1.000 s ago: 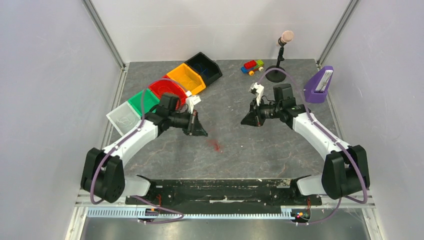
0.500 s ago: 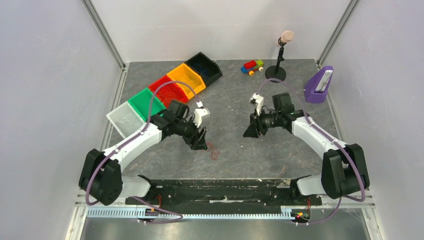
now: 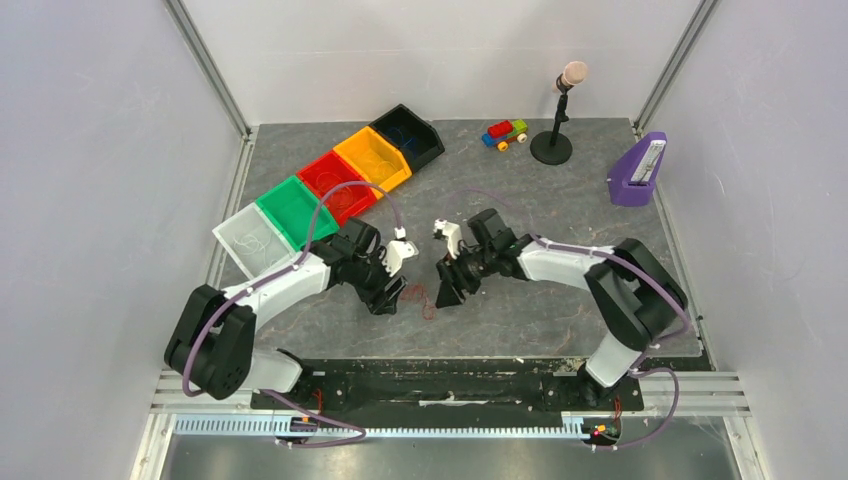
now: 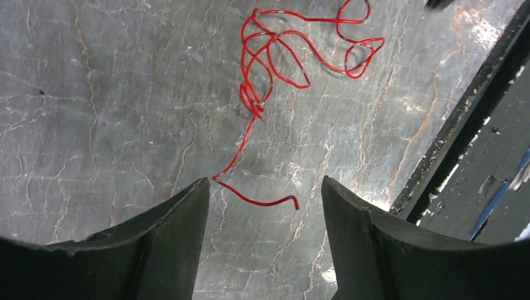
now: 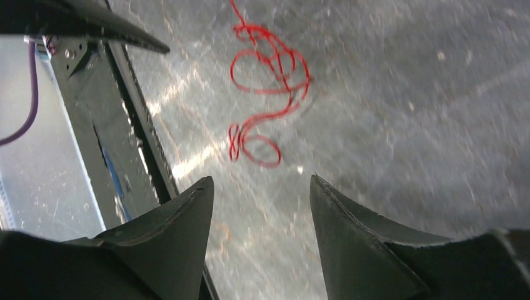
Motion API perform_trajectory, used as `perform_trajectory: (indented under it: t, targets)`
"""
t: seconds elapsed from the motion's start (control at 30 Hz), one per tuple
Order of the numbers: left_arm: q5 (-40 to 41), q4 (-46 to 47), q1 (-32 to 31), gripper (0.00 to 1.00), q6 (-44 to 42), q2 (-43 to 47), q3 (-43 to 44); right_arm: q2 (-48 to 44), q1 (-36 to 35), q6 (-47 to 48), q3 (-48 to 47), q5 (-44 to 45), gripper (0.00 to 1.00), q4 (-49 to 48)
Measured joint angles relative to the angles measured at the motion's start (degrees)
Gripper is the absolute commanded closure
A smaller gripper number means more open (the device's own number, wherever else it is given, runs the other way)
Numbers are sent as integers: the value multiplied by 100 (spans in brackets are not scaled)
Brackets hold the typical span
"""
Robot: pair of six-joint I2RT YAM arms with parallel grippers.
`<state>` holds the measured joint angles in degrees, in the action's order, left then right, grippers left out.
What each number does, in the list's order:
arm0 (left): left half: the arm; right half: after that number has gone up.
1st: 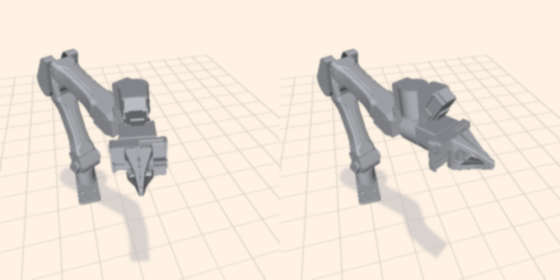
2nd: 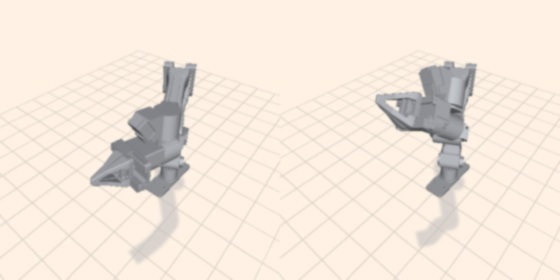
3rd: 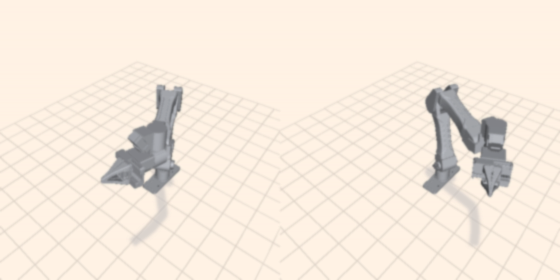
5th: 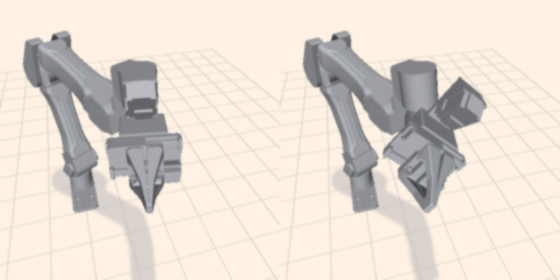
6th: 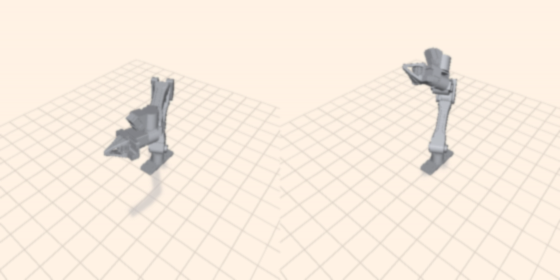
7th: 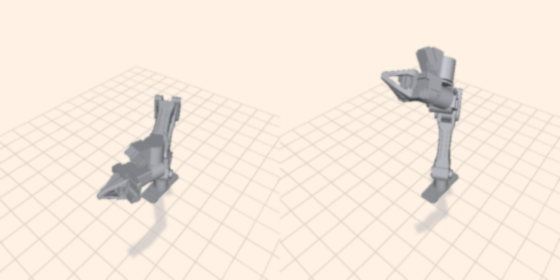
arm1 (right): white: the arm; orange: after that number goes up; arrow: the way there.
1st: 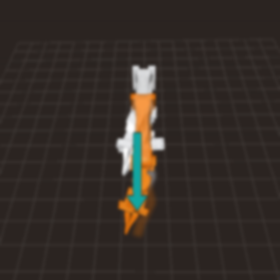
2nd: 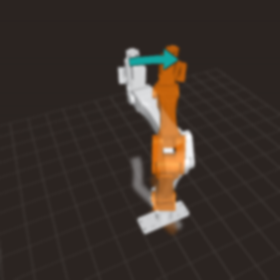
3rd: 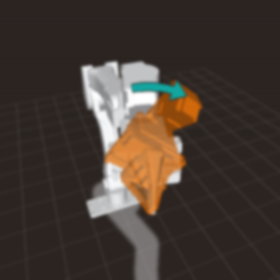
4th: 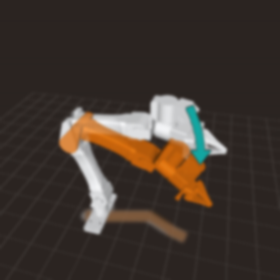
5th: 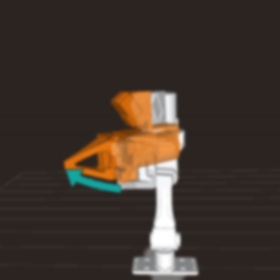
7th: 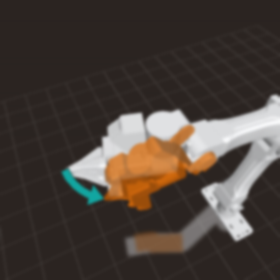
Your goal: Untangle the cables
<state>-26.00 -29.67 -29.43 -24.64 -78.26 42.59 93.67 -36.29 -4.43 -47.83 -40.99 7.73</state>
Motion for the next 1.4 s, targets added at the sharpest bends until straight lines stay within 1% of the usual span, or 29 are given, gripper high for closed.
perform_trajectory:
  t: [0.07,0.13,0.2,0.23,0.27,0.3,0.33,0.37,0.5,0.53,0.57,0.63,0.7,0.87,0.9,1.0,1.03,1.13,1.2,1.27,1.4]
  targets:
    - [59,74,15,38,94,0,-55,306,-192,-177,-192,105,42,-219]
    - [151,221,44,43,205,-7,-57,527,-378,-337,-313,236,46,-498]
    - [219,358,90,49,299,-59,-52,627,-509,-442,-332,374,52,-721]
    - [243,391,120,57,358,-101,-44,671,-568,-474,-334,450,56,-811]
    - [247,452,181,68,435,-177,-33,723,-621,-507,-334,531,62,-876]
    - [234,476,247,83,490,-229,-28,774,-664,-553,-334,627,67,-927]
    - [219,492,337,94,568,-280,-22,815,-673,-549,-334,706,72,-938]
    - [192,501,439,98,636,-315,-11,837,-673,-538,-334,791,79,-933]
    - [50,452,918,98,671,-343,52,811,-612,-385,-330,1121,99,-815]
    - [-2,424,1084,98,662,-339,81,774,-575,-326,-317,1163,100,-758]
    - [-63,376,1217,98,656,-326,118,699,-505,-269,-289,1189,100,-662]
    - [-133,271,1746,98,632,-179,175,490,-323,-146,-199,1241,100,-476]
    - [-431,184,2072,98,584,33,192,238,-66,-26,-131,1154,100,-391]
    - [-1038,-26,2382,98,249,481,195,-396,472,372,-127,798,100,-205]
    - [-1108,-52,2465,98,203,511,195,-516,605,492,-120,691,97,-103]
    - [-1248,-111,2693,98,107,514,195,-686,901,824,-59,538,75,203]
    - [-1169,-164,2822,98,76,514,195,-717,1019,968,-15,551,72,420]
    - [-1172,-201,3099,98,72,496,201,-671,1292,1137,133,538,70,872]
    - [-1207,-201,2964,98,122,437,243,-533,1311,1150,120,511,70,1034]
    - [-1261,-184,2682,98,205,348,262,-321,1287,1154,-7,509,68,1137]
    - [-1353,-173,2389,98,511,186,256,-37,1257,1113,-448,520,56,1294]
